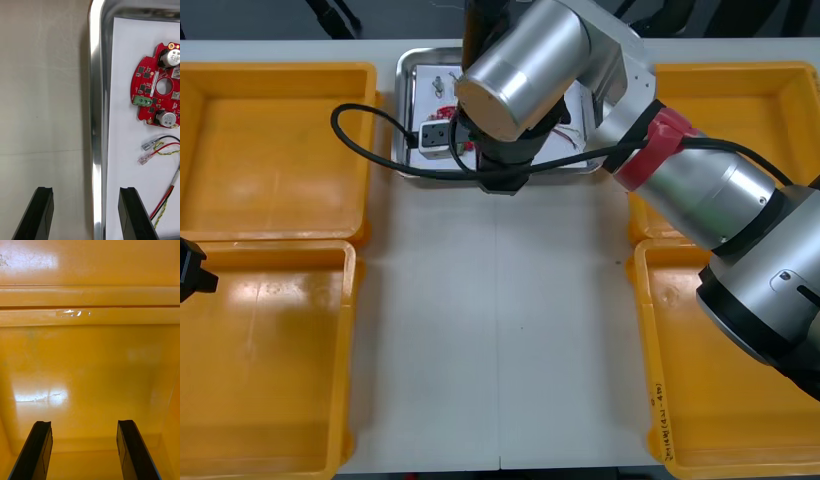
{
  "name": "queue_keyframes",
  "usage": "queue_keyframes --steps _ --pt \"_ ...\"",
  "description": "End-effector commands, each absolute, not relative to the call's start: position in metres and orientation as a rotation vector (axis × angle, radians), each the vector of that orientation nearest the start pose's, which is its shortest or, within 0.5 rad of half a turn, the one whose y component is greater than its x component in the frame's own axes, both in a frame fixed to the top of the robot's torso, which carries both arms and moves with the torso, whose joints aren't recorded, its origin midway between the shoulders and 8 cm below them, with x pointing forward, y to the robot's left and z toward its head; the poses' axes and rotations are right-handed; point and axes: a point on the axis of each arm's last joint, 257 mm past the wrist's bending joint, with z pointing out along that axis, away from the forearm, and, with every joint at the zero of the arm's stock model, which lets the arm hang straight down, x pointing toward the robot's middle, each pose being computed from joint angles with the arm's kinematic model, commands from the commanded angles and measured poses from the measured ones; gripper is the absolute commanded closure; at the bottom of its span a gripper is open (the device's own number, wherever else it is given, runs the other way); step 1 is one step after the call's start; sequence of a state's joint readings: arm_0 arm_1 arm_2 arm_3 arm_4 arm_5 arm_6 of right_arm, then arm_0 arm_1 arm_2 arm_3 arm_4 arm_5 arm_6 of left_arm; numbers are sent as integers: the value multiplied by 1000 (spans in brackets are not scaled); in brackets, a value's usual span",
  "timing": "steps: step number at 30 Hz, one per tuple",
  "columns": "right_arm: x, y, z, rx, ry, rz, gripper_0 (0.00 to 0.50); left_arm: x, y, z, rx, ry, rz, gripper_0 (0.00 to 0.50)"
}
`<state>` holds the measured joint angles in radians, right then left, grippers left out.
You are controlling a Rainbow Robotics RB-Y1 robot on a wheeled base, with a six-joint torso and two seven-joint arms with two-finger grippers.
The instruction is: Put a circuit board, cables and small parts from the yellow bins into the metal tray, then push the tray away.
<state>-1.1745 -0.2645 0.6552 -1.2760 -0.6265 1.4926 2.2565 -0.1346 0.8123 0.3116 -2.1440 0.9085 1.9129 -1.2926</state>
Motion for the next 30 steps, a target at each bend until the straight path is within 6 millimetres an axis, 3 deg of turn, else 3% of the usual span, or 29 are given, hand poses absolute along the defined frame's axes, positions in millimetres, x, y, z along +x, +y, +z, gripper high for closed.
queue_keyframes --steps 1,16,30 --pt "545 12 -95 -1807 1843 -299 0 356 393 -165 83 2733 66 0" --pt "497 -40 -97 -1533 2100 -94 0 356 393 -165 83 2733 66 0" --pt "455 -133 -119 -1108 2423 -66 0 356 393 -165 83 2733 66 0"
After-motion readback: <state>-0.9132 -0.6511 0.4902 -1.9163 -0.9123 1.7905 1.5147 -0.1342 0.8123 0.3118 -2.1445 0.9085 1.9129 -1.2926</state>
